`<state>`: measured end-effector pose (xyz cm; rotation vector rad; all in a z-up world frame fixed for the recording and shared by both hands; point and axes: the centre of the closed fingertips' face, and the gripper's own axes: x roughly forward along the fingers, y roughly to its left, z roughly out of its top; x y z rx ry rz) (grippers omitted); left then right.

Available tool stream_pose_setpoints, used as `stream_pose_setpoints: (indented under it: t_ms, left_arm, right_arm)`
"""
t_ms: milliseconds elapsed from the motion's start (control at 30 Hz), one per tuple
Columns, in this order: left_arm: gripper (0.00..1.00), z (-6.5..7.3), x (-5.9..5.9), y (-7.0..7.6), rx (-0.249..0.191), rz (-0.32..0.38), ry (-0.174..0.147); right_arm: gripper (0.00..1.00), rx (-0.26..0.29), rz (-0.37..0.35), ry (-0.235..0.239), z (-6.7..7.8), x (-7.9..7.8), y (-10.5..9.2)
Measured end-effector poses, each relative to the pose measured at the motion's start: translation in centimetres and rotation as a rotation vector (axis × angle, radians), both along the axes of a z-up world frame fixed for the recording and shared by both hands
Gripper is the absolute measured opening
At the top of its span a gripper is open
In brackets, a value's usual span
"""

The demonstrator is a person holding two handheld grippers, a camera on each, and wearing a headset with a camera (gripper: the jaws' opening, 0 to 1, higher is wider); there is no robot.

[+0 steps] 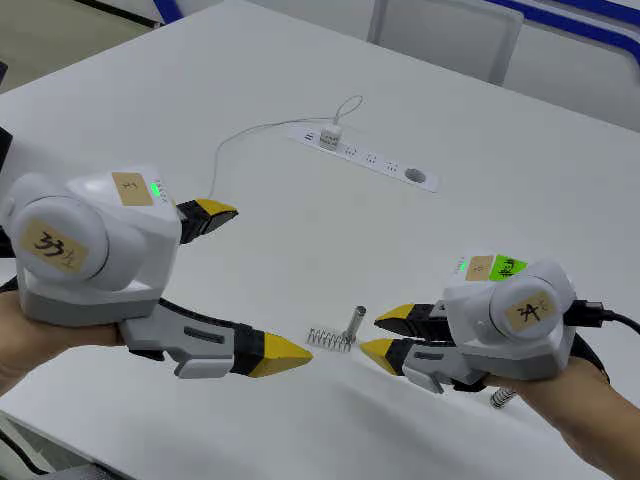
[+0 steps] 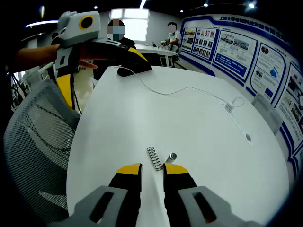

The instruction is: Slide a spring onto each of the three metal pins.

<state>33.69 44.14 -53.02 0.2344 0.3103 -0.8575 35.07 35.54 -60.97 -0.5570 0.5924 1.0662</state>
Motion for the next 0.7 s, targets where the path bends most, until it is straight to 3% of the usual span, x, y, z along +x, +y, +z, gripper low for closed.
stream_pose_setpoints:
  t_ms: [433,700]
  left_arm:
    - [0.98,-0.6,0.1,2.2,0.033,0.019,0.001]
    - [0.97,-0.9,0.1,2.5,0.029,0.011,0.004]
  right_arm:
    - [0.18,0.005,-0.022,0.037,-2.2,0.4,1.8]
    - [0.19,0.015,-0.056,0.065,-3.4,1.0,2.4]
